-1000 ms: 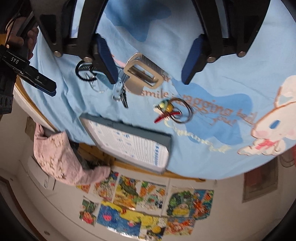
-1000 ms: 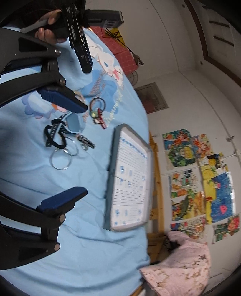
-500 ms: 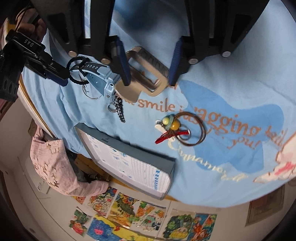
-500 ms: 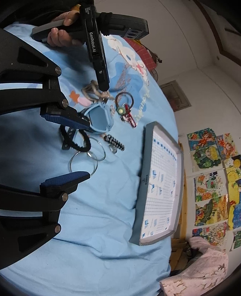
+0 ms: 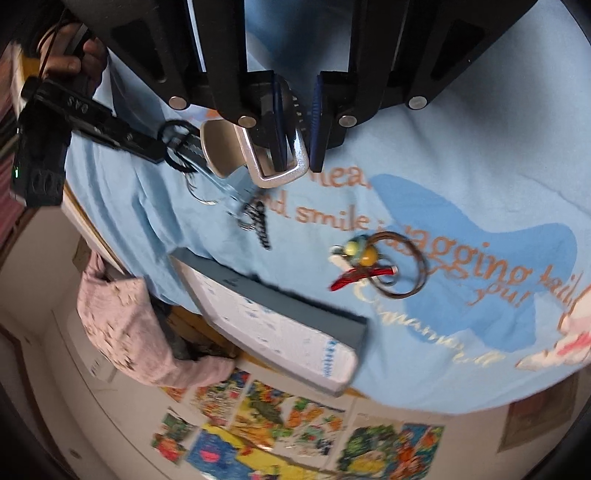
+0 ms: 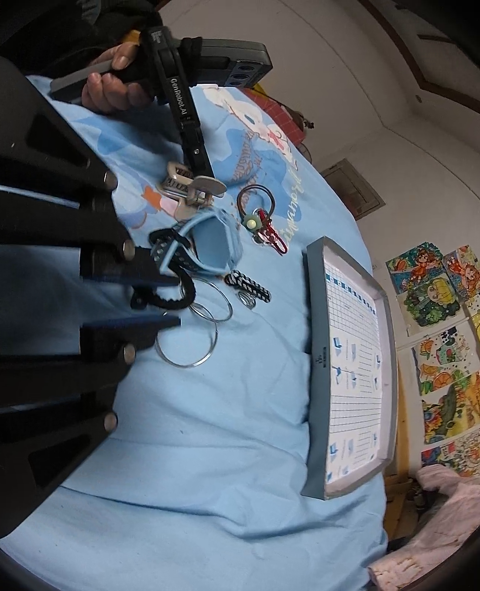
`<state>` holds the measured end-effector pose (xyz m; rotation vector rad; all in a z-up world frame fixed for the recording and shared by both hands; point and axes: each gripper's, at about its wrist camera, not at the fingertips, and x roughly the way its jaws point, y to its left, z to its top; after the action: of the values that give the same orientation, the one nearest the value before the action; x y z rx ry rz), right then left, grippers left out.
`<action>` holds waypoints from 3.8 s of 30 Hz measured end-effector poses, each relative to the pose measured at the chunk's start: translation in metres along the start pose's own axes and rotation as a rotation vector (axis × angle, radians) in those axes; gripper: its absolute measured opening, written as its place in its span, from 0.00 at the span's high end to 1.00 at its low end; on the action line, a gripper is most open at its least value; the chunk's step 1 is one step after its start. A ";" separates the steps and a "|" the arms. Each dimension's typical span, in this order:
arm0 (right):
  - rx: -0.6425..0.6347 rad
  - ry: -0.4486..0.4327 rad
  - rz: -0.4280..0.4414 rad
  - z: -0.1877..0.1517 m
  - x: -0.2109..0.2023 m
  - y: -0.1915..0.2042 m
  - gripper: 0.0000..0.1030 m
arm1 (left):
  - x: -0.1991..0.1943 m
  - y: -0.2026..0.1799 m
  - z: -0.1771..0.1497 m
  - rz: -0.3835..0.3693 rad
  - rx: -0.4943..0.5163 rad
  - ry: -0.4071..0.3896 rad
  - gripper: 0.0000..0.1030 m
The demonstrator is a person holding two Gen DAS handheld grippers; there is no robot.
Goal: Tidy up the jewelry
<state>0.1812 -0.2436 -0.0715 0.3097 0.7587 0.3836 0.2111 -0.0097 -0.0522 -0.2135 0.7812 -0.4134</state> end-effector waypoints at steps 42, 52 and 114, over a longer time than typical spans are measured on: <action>-0.087 -0.380 -0.150 0.142 0.003 -0.036 0.96 | 0.065 -0.057 0.157 0.059 0.045 -0.162 0.89; 0.030 -0.282 -0.172 0.154 0.065 -0.089 0.96 | 0.138 -0.039 0.169 0.109 0.005 -0.079 0.88; -0.127 -0.575 -0.274 -0.059 -0.168 0.051 0.05 | -0.166 -0.069 -0.081 0.354 0.092 -0.520 0.00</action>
<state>0.0162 -0.2650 0.0098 0.1778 0.2049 0.0712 0.0282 -0.0017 0.0207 -0.0852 0.2762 -0.0479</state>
